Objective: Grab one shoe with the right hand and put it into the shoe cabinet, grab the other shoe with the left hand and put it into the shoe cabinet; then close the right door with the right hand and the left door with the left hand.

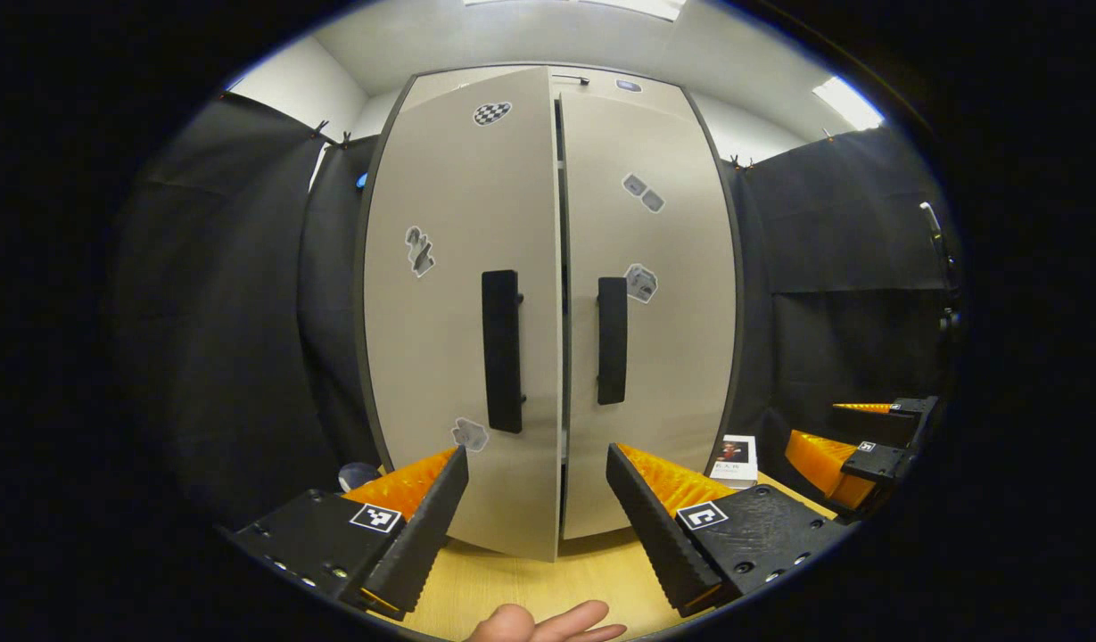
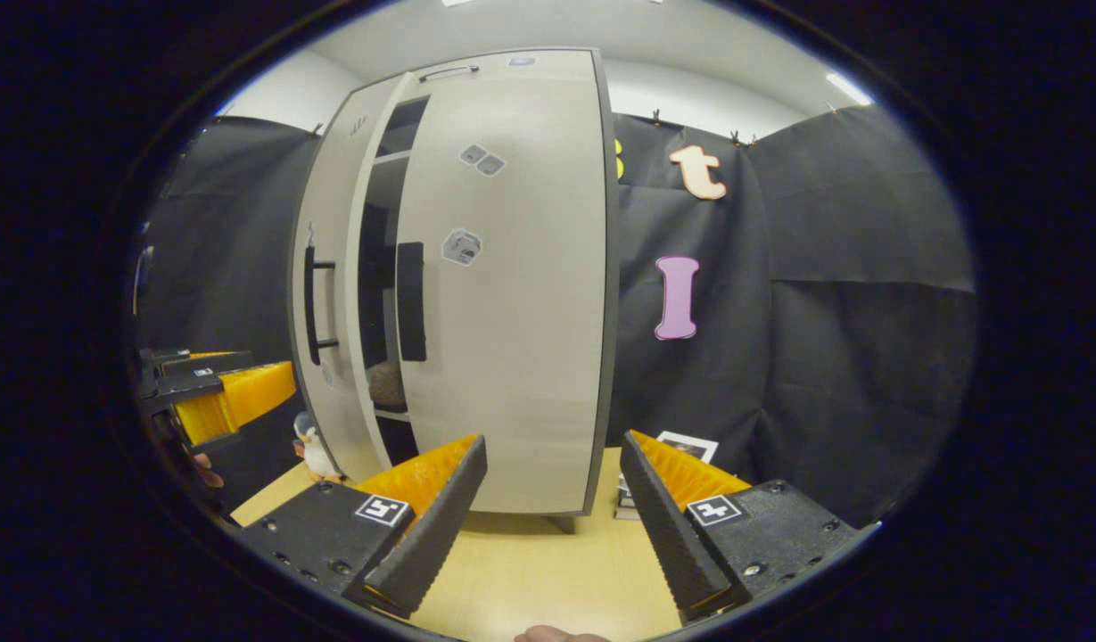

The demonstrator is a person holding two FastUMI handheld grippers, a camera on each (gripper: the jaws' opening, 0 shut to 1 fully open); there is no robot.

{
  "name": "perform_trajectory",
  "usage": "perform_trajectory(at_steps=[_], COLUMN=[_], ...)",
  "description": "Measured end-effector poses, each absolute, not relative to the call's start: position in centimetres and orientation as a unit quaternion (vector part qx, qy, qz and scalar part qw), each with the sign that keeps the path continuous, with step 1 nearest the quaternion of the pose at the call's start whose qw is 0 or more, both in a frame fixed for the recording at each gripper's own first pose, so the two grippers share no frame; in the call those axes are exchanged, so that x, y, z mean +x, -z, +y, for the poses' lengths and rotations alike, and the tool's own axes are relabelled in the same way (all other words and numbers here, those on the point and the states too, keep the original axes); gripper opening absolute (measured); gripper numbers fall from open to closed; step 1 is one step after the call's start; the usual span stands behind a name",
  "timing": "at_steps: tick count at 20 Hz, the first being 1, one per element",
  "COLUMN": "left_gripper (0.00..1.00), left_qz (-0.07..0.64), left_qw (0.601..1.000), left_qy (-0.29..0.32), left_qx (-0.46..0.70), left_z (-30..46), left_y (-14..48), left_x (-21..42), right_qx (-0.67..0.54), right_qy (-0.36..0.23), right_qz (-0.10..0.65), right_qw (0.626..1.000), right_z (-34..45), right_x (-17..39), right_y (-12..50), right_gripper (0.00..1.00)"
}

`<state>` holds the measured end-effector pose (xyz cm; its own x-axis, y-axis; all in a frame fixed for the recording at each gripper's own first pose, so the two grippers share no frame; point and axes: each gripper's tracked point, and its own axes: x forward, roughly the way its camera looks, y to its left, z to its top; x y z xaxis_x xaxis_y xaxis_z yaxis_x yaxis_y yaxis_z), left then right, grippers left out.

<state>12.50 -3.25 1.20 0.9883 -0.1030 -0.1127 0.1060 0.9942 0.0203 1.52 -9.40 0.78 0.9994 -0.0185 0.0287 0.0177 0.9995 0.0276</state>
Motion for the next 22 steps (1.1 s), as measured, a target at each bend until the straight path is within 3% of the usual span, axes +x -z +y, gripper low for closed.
perform_trajectory(at_steps=[4, 13, 22], left_gripper=[0.96, 0.96, 0.96], left_qz=[0.058, 0.030, 0.040], left_qw=[0.997, 0.997, 0.995], left_qy=[0.034, 0.060, 0.076], left_qx=[0.033, 0.045, 0.047], left_z=[-2.7, -1.4, -0.1], left_y=[-0.5, -0.8, 1.2], left_x=[12.7, 13.0, 11.5], right_qx=[-0.001, 0.004, -0.007], right_qy=[-0.013, 0.001, -0.023], right_qz=[-0.006, -0.003, -0.032], right_qw=[1.000, 1.000, 0.999], right_z=[-8.7, -5.7, -1.4], right_x=[3.3, 4.6, 3.6], right_y=[0.2, -1.5, -2.0], right_gripper=[0.99, 0.99, 0.98])
